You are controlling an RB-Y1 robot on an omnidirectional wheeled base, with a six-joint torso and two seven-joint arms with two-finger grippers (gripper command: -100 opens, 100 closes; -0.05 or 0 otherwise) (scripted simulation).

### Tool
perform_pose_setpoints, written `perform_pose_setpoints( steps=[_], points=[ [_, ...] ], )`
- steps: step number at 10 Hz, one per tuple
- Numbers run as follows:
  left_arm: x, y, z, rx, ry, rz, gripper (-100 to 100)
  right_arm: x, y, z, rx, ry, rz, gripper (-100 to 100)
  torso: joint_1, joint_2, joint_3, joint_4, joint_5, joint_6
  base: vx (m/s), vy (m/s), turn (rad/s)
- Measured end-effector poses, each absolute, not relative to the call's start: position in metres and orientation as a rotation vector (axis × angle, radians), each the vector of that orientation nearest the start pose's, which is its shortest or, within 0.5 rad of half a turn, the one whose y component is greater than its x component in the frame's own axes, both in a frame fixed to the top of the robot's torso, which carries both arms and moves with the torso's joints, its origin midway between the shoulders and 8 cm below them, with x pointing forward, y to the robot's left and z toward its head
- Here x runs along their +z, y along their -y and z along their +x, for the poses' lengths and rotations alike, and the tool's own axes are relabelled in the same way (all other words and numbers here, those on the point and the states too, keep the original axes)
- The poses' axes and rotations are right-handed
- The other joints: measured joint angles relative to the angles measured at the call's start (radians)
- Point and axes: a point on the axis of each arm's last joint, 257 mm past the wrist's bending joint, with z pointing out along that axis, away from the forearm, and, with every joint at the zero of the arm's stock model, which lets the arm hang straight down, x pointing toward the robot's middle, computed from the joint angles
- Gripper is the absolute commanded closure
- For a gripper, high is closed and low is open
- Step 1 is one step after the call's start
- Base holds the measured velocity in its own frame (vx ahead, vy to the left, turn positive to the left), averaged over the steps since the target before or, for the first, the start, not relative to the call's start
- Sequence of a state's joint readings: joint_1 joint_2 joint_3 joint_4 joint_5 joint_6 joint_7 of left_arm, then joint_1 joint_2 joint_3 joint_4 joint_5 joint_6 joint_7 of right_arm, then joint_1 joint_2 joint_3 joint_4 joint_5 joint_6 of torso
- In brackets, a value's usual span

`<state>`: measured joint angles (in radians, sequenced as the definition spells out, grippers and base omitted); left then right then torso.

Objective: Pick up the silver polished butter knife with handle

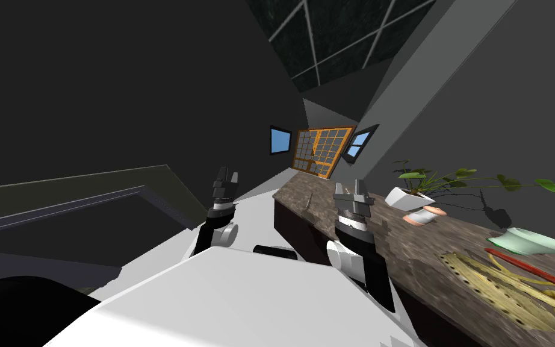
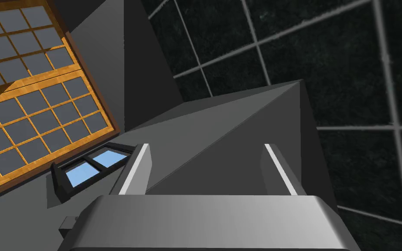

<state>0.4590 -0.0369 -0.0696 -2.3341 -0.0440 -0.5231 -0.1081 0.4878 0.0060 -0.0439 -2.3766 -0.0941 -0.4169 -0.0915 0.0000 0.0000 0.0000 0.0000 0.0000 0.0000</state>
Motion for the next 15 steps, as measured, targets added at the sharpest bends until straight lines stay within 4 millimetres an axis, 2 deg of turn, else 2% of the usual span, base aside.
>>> perform_pose_setpoints(
  steps=[3,5,7,10,15],
  points=[
    [0.066,-0.249,0.333,-1.279,-0.549,-0.536,0,0.045,0.296,0.347,1.412,-0.599,0.72,-100,-0.001,0.003,0.002,0.001,0.0,0.0,-0.056,-0.001,0.101],
    [0.066,-0.249,0.333,-1.279,-0.549,-0.536,0,0.03,0.295,0.361,1.396,-0.685,0.736,-100,-0.001,0.005,0.003,0.001,0.0,0.0,-0.082,-0.002,0.107],
    [0.066,-0.249,0.333,-1.279,-0.549,-0.536,0,0.011,0.299,0.379,1.368,-0.781,0.765,-100,-0.001,0.006,0.004,0.001,0.0,0.0,-0.094,-0.007,0.117],
    [0.066,-0.249,0.333,-1.279,-0.549,-0.536,0,-0.016,0.302,0.395,1.322,-0.898,0.791,-100,0.0,0.006,0.004,0.001,0.0,0.0,-0.086,0.01,0.111],
    [0.066,-0.249,0.333,-1.279,-0.549,-0.536,0,-0.048,0.315,0.417,1.24,-1.047,0.836,-100,0.0,0.004,0.003,0.001,0.0,0.0,-0.075,0.008,0.092]
  ],
)
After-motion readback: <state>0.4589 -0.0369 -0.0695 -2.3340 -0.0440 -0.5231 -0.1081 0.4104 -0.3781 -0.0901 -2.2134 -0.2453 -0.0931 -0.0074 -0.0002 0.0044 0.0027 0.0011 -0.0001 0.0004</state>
